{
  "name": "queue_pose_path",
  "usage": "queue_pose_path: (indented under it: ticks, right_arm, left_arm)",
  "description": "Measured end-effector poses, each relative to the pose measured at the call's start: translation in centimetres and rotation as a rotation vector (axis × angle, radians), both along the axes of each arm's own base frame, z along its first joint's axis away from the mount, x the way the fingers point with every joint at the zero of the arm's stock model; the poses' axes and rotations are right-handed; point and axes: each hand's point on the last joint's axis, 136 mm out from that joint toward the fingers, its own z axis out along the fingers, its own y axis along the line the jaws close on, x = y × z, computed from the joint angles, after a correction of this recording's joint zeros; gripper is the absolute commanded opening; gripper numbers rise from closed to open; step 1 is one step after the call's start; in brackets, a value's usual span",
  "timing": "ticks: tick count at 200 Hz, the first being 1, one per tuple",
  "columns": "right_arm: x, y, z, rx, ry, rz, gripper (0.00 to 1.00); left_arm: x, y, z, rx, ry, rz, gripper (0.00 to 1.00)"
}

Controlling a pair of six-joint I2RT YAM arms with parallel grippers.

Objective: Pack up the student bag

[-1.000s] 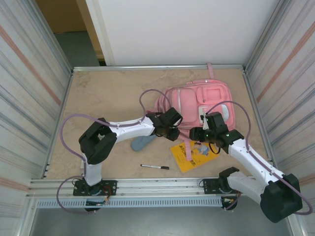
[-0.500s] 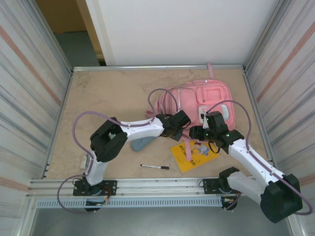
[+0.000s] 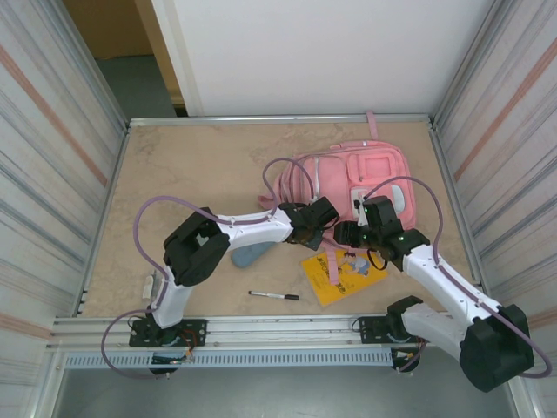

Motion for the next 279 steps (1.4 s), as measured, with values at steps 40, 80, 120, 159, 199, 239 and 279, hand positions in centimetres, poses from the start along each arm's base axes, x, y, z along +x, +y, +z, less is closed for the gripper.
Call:
queue_pose_path:
  ticks: [40, 80, 120, 159, 199, 239, 279]
  right_arm:
    - [0.0, 0.0, -0.4, -0.003, 0.011, -0.002, 0.58]
    - [-0.5, -0.2, -0.1, 0.0, 0.007, -0.003, 0.6]
    - [-0.8, -0.3, 0.6, 0.008, -0.01, -0.002, 0.61]
    - [-2.3, 0.2, -0.2, 0.009, 0.052, 0.009, 0.64]
    - [-3.4, 0.6, -1.0, 0.058, 0.151, -0.048, 0.64]
    - [-3.7, 0.6, -1.1, 0.063, 0.168, -0.069, 0.64]
    - [-3.7, 0.6, -0.7, 0.07, 0.152, -0.068, 0.65]
  left_arm:
    - [-0.3, -0.2, 0.0, -0.006, 0.007, -0.008, 0.07]
    - [-1.1, -0.4, 1.1, -0.055, 0.024, -0.041, 0.0]
    - [-1.3, -0.5, 1.4, -0.108, 0.061, -0.067, 0.0]
    - [-1.6, -0.9, 1.3, -0.139, 0.084, -0.101, 0.0]
    - [-2.1, -1.2, 1.0, -0.152, 0.098, -0.134, 0.28]
    - [-2.2, -1.4, 1.0, -0.166, 0.111, -0.126, 0.34]
    - [-2.2, -1.5, 0.8, -0.176, 0.117, -0.099, 0.24]
